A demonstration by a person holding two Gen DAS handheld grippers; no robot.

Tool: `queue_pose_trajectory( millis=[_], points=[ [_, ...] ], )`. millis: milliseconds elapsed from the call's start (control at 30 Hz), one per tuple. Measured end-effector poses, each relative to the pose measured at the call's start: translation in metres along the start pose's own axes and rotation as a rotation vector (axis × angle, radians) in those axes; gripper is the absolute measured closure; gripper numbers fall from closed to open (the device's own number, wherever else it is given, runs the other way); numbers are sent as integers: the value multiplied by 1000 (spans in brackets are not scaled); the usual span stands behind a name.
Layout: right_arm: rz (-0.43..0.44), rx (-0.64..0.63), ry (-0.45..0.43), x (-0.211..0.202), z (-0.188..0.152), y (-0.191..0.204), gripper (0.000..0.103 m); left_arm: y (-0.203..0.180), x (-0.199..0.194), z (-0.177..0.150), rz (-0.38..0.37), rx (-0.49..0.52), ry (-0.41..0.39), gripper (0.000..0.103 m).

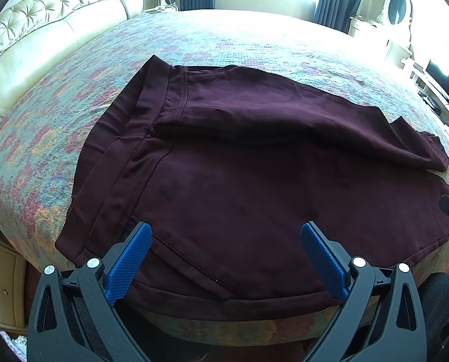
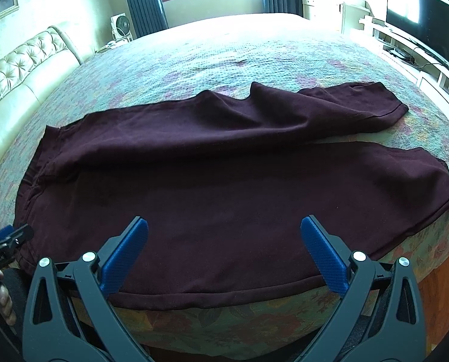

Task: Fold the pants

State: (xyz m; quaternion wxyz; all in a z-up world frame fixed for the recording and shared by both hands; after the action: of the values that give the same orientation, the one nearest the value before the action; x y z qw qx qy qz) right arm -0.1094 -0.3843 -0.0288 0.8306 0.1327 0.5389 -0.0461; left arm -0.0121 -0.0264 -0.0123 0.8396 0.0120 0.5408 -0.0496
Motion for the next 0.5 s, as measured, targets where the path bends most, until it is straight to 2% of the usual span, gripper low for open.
queue_pose_trajectory(
  millis=[133, 200, 333, 433, 467, 500],
  points=[
    [69, 42, -50, -31, 28, -46, 2, 0, 1, -1, -10, 3, 1, 4],
    [67, 89, -82, -46, 40, -90, 2, 1, 1, 0, -19, 4, 1, 4],
    [55, 252, -128, -71, 50, -210, 2, 4, 3, 2, -23, 6, 2, 4],
    [18, 346, -125, -72, 48, -294, 4, 8, 5, 3, -23, -5, 6, 4],
    [4, 388, -103, -67, 47, -325, 10, 10, 5, 4, -12, -11, 3, 4],
    [-2, 427, -77, -61, 46, -348, 23, 12, 6, 5, -2, -19, 3, 4]
  ],
)
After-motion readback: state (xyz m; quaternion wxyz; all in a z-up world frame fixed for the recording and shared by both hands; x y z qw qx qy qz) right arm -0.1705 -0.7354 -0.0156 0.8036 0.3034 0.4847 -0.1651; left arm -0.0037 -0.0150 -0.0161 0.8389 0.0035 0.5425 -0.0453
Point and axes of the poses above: each gripper's, at about its wrist camera, not at the fingertips, and x roughly the way its jaws point, y to its left, z to its top, the point moved 1 cm from there along x, roughly the way its jaws point, and after that the axes turned 9 degrees about y, right-handed, at the moved point
